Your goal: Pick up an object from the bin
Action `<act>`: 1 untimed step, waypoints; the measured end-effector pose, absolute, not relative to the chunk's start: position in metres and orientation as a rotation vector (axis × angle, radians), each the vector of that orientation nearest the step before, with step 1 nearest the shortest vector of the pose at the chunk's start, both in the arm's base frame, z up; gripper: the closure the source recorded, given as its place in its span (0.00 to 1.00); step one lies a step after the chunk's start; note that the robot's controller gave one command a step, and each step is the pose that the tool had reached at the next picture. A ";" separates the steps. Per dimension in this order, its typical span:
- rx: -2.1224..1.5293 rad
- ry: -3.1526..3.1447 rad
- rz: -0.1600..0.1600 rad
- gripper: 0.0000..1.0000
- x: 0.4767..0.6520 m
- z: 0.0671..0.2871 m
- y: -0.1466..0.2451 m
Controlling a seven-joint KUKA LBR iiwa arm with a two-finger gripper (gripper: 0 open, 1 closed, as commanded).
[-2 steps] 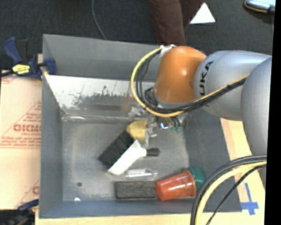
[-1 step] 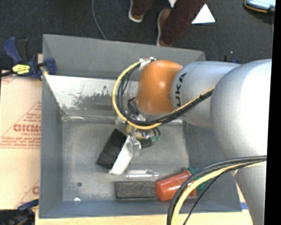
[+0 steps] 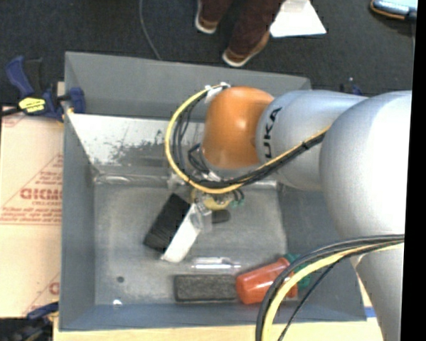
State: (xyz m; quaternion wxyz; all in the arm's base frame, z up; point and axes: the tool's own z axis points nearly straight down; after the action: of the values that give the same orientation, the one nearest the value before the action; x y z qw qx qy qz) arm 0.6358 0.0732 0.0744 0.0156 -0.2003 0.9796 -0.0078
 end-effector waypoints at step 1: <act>-0.640 3.042 -0.028 0.00 0.638 0.074 0.088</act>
Offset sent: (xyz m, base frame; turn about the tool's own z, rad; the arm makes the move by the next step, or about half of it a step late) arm 0.0013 -0.0154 -0.0044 -0.1855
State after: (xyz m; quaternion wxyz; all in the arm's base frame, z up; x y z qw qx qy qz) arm 0.6383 0.0881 0.0745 0.0166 -0.2058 0.9784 -0.0091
